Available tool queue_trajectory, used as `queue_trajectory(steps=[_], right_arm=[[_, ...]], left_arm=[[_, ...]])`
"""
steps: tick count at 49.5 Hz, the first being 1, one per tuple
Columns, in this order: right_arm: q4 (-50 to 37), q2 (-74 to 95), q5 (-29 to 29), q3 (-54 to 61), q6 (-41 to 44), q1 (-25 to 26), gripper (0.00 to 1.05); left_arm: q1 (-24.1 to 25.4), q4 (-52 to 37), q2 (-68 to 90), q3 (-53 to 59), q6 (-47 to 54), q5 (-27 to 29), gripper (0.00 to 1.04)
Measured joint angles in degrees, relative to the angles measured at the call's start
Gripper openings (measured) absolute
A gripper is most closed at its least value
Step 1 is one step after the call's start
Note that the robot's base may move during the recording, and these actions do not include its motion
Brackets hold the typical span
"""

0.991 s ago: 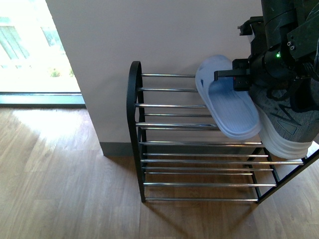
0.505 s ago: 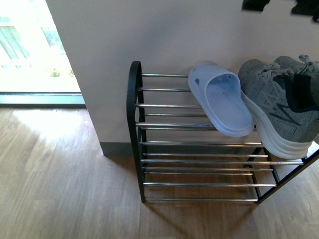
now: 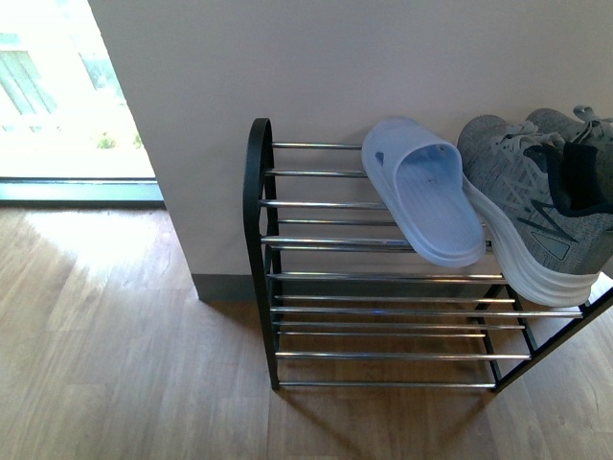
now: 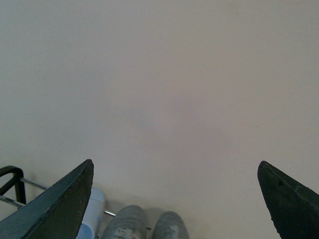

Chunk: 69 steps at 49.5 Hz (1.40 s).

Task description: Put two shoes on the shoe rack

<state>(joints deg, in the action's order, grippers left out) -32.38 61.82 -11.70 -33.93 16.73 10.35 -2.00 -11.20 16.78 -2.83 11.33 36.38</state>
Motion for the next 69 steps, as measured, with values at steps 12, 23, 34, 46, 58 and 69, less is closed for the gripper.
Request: queue_trajectory(steps=[12,23,34,46,58,69], right_arm=[[-0.9,-10.2,-17.4,11.3,-5.4,12.1,0.96],[-1.6,-13.2,-10.7,20.6,-13.0,12.1,0.76],[0.8,-20.7,-4.0,24.9,-15.7,6.0,0.43],[4.0,-27.1,0.8,28.2,-15.9,1.2,0.10],[8.2,-33.7,4.7,30.5,-16.1,-3.0,0.02],[11.8,-39.4,11.2,32.3,-16.1,-10.0,0.02]], left_arm=[[0.0,0.0,0.0,0.0,0.0,-0.1,0.02],[0.0,0.0,0.0,0.0,0.0,0.0,0.02],[0.0,0.0,0.0,0.0,0.0,0.0,0.02],[0.0,0.0,0.0,0.0,0.0,0.0,0.02],[0.0,0.0,0.0,0.0,0.0,0.0,0.02],[0.0,0.0,0.0,0.0,0.0,0.0,0.02]])
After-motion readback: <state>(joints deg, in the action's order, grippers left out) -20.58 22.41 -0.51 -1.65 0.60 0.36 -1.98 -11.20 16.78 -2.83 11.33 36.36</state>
